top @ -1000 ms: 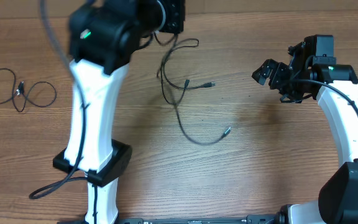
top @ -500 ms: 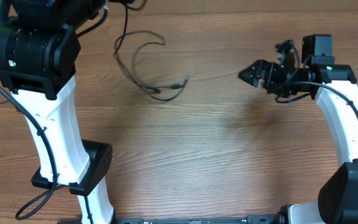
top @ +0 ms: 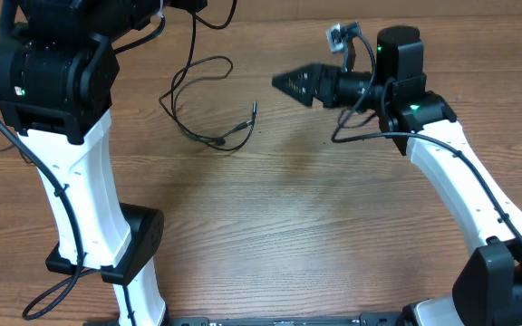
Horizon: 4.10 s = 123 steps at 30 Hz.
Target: Untangle cables
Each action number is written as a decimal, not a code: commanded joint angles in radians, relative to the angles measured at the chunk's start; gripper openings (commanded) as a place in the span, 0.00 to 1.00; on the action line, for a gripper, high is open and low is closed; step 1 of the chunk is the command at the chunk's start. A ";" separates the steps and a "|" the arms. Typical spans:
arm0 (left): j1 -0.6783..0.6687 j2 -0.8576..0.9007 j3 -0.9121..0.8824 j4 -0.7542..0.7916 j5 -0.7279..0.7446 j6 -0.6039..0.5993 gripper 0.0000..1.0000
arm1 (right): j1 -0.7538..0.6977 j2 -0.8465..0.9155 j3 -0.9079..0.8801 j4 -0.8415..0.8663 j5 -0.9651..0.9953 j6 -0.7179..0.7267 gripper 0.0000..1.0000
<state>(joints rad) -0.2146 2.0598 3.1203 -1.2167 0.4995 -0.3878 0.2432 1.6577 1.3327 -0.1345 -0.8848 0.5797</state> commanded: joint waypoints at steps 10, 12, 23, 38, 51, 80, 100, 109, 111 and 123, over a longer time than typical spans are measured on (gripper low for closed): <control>-0.002 -0.022 0.002 -0.041 0.025 -0.005 0.04 | 0.152 0.190 0.003 0.432 0.014 0.828 1.00; -0.002 -0.022 0.002 -0.044 0.025 -0.005 0.04 | 0.174 0.207 0.003 0.486 0.028 0.900 1.00; -0.003 -0.022 0.002 -0.055 0.026 -0.010 0.04 | 0.251 0.300 0.003 0.690 0.184 1.166 0.91; 0.045 -0.032 0.005 -0.040 -0.021 -0.032 0.04 | 0.200 0.371 0.004 0.282 0.203 0.515 0.04; 0.351 -0.056 0.005 0.273 -0.005 -0.267 0.04 | -0.098 0.185 0.004 -0.481 0.603 0.052 0.04; 0.581 -0.042 0.002 -0.077 -0.459 -0.266 0.04 | -0.182 0.185 0.003 -0.665 0.775 -0.013 0.04; 0.568 0.441 0.002 -0.328 -0.563 -0.258 0.04 | -0.179 0.185 0.003 -0.627 0.749 -0.013 0.04; 0.569 0.528 0.003 -0.346 -0.539 -0.262 0.88 | -0.138 0.185 0.003 -0.568 0.689 -0.053 0.04; 0.569 0.515 0.014 -0.335 -0.526 -0.262 0.89 | -0.127 0.185 0.003 -0.553 0.681 -0.058 0.04; 0.460 0.276 0.023 -0.283 -0.158 0.000 0.81 | -0.116 0.162 0.006 -0.445 0.201 -0.118 0.04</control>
<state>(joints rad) 0.3168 2.4489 3.1218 -1.4963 0.1867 -0.5259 0.1249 1.8545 1.3319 -0.6010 -0.4656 0.4908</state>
